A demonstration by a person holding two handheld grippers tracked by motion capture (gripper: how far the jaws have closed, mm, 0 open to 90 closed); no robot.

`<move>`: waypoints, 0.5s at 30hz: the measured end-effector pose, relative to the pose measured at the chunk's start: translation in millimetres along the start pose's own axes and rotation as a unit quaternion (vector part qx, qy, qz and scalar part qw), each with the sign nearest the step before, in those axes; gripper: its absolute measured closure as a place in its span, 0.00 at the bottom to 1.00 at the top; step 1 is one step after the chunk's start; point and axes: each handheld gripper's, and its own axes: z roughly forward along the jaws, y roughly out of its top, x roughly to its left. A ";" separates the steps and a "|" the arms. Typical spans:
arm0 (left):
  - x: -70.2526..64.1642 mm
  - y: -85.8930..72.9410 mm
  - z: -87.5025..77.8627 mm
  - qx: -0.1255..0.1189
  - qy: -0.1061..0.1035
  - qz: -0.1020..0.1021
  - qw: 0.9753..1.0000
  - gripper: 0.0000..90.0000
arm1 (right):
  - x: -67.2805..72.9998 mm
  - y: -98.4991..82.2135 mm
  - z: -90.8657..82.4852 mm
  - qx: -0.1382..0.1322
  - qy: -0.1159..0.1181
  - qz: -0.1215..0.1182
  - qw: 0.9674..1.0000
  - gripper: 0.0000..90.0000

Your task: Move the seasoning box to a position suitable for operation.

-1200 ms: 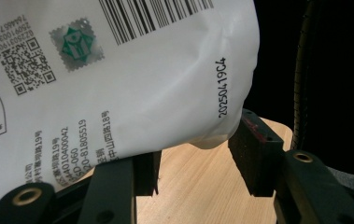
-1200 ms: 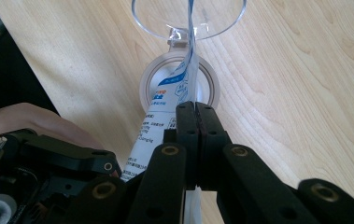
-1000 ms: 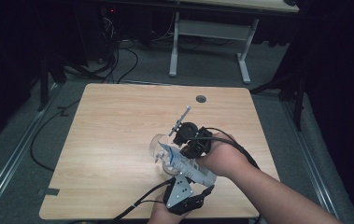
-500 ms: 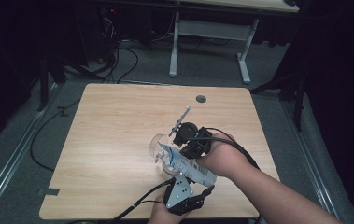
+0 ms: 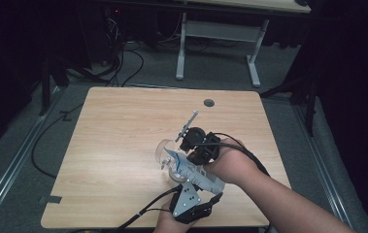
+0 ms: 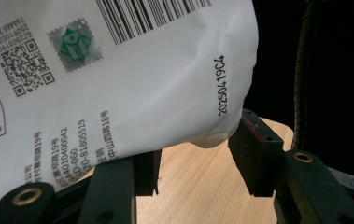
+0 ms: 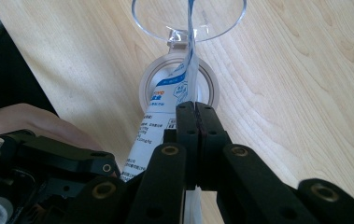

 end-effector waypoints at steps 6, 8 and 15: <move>0.2 -0.8 0.0 0.000 0.001 0.001 1.000 0.62 | 0.6 0.2 -0.1 0.000 0.000 0.000 1.000 1.00; 0.5 -1.6 0.2 0.003 0.001 0.004 1.000 0.62 | 0.8 -0.1 -0.1 0.000 0.000 -0.001 1.000 1.00; -1.7 -5.9 1.4 0.007 -0.001 0.008 1.000 0.62 | 1.6 -3.9 0.1 0.002 0.004 0.000 1.000 1.00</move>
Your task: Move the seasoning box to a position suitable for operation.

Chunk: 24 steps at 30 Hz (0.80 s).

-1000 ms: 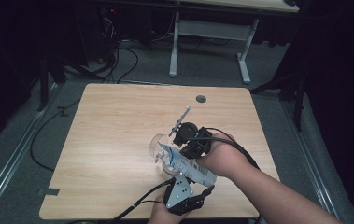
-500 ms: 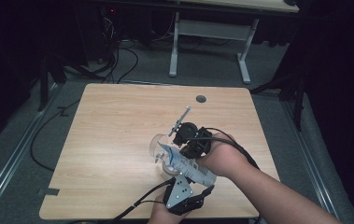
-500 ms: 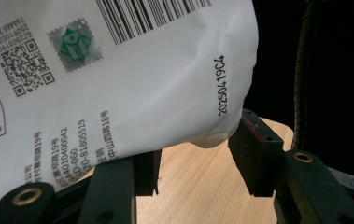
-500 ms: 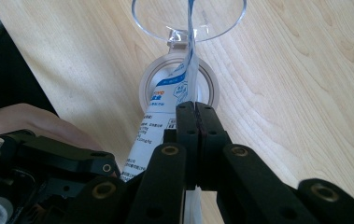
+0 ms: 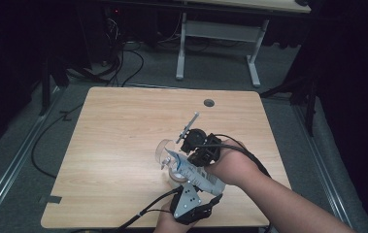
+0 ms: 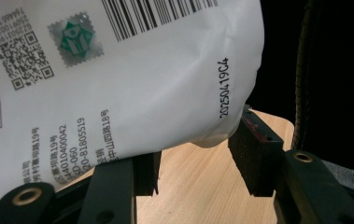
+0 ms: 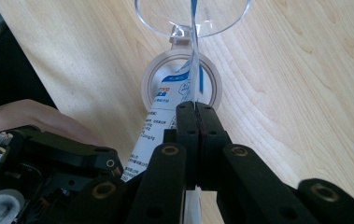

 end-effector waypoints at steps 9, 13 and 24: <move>-0.7 -5.1 1.3 0.005 -0.002 0.002 1.000 0.61 | -0.3 -3.9 -1.2 0.005 0.000 -0.004 1.000 1.00; -0.5 -7.2 1.8 0.008 -0.004 0.000 1.000 0.62 | -0.2 -5.5 -1.0 0.002 0.004 0.002 1.000 1.00; 5.4 -16.6 6.3 0.026 -0.005 -0.010 1.000 0.62 | 1.1 -8.5 2.2 0.003 0.009 0.003 1.000 1.00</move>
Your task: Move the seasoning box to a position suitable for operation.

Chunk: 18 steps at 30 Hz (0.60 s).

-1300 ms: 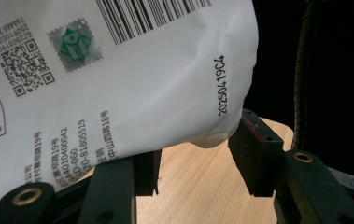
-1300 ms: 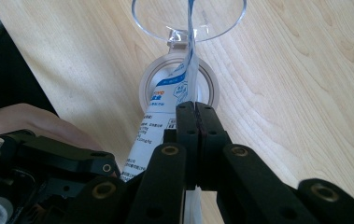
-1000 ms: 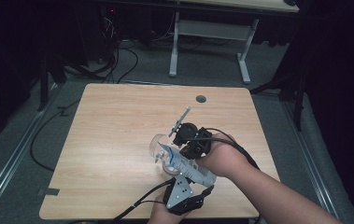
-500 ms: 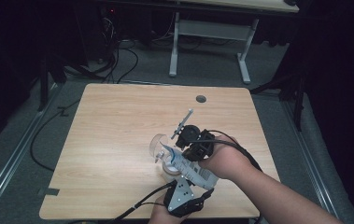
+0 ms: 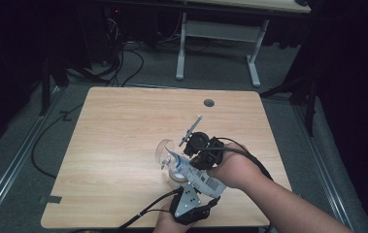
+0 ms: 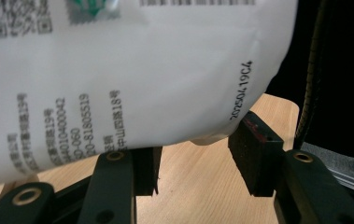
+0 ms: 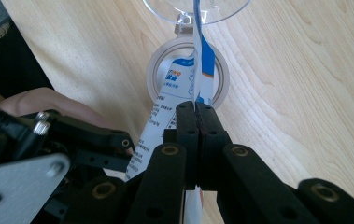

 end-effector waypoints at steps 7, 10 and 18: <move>1.7 -4.9 2.3 0.010 0.004 0.000 1.000 0.62 | 0.6 -3.0 -0.7 0.001 0.000 0.004 1.000 1.00; 2.5 -6.2 2.7 0.013 0.005 0.000 1.000 0.62 | 0.6 -3.9 -1.0 0.003 -0.002 0.003 1.000 1.00; 6.3 -11.3 5.2 0.024 0.012 -0.001 1.000 0.62 | 0.4 -5.8 -0.6 0.003 0.001 0.007 1.000 1.00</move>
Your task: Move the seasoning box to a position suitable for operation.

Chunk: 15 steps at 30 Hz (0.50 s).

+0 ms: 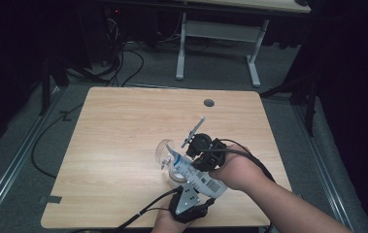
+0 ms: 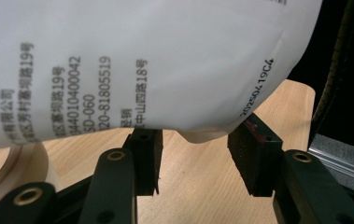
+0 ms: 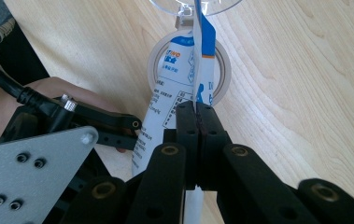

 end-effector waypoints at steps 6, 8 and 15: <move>1.1 -2.1 1.4 0.007 0.005 0.004 1.000 0.62 | 0.3 -0.7 1.7 0.001 0.003 0.004 1.000 1.00; 2.3 -3.1 1.6 0.011 0.007 0.004 1.000 0.62 | 0.4 -1.0 2.1 0.000 0.005 0.004 1.000 1.00; 4.5 -5.4 1.9 0.017 0.013 0.004 1.000 0.62 | 0.6 -1.4 1.0 -0.001 0.005 0.003 1.000 1.00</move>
